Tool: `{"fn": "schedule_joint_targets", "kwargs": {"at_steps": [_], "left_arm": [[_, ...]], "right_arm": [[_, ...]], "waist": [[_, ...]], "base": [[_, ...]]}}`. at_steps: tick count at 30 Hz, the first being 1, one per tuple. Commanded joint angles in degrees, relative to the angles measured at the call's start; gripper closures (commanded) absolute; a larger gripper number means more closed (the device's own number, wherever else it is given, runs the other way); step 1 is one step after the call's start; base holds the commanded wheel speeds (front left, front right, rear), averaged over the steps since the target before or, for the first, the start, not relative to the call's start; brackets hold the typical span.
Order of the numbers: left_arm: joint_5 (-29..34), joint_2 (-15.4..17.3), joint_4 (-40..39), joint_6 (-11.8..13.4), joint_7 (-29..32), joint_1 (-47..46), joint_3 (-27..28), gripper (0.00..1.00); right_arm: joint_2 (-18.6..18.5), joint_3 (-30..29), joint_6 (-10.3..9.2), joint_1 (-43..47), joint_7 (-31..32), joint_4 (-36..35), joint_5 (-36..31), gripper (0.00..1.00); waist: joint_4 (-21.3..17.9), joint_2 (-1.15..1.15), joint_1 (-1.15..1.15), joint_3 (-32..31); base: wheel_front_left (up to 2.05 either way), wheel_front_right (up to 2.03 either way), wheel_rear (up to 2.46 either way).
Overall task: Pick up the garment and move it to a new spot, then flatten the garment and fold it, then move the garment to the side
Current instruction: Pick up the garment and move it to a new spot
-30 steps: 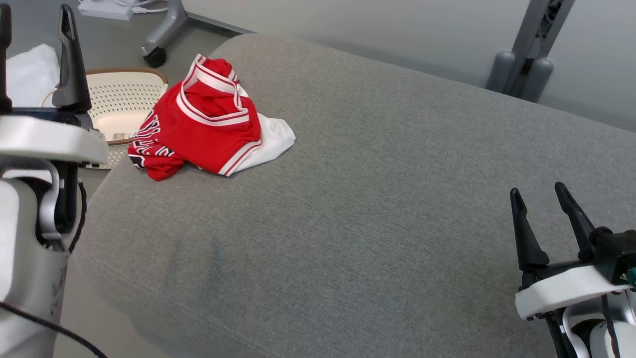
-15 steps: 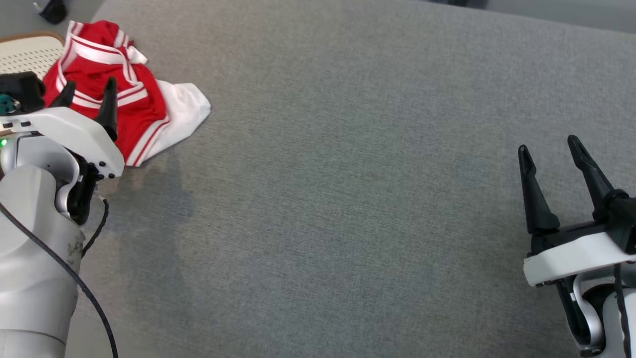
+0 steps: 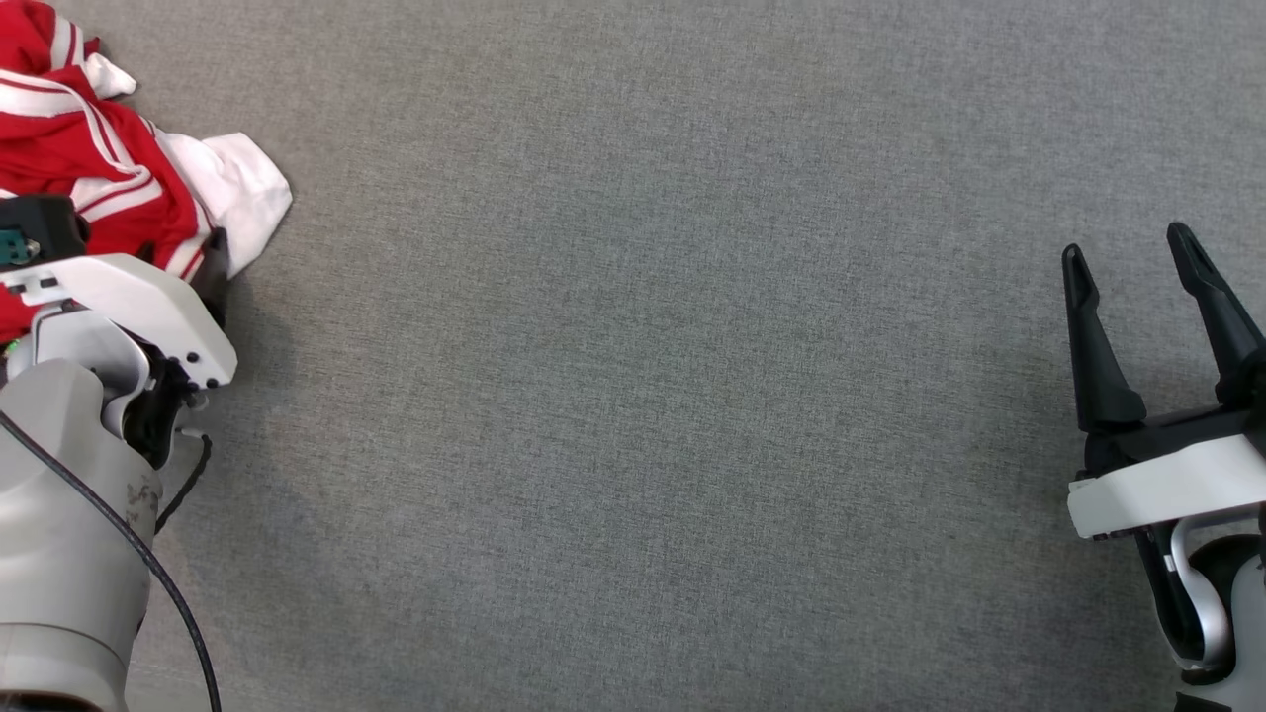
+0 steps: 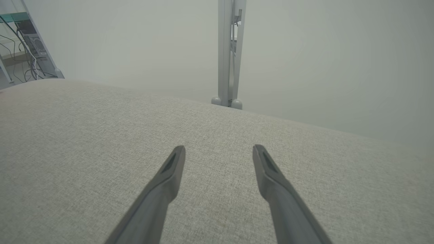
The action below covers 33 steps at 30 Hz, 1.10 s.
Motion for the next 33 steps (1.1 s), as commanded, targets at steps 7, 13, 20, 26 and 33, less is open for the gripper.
{"fn": "schedule_joint_targets", "kwargs": {"at_steps": [7, 13, 20, 26, 33], "left_arm": [[0.6, 1.8, 0.5, 0.6, -10.1, -4.0, 0.2, 1.0], [1.3, 3.5, -2.2, 2.8, -16.5, -5.6, 0.8, 1.0], [4.2, 3.9, -16.9, 6.4, -17.4, -0.4, 2.5, 1.0], [6.4, 1.6, -33.6, 10.2, -17.4, 10.6, 3.8, 1.0], [10.2, -0.5, -52.2, 15.7, -14.8, 27.5, 0.0, 1.0]], "right_arm": [[-0.1, -0.2, -0.01, 0.0, -1.0, 0.5, 0.6, 0.0], [0.8, 0.5, -0.01, 0.9, -2.6, 2.2, 1.1, 0.0], [1.8, 0.3, -0.01, 3.1, -3.6, 3.9, 2.0, 0.0], [2.4, 0.2, -0.01, 4.8, -4.1, 4.2, 2.7, 0.0], [2.7, 1.3, -0.01, 7.0, -3.8, 3.7, 2.8, 0.0]], "waist": [[0.7, 0.0, 0.0, -1.4], [0.7, 0.0, 0.0, -6.7], [0.0, 0.0, 0.0, -12.8], [-1.7, 0.0, 0.0, -16.3], [-5.8, 0.0, 0.0, -19.7]], "base": [[0.0, 0.0, 0.0], [0.0, 0.0, 0.0], [0.0, 0.0, 0.0], [0.0, 0.0, 0.0], [0.0, 0.0, 0.0]]}}
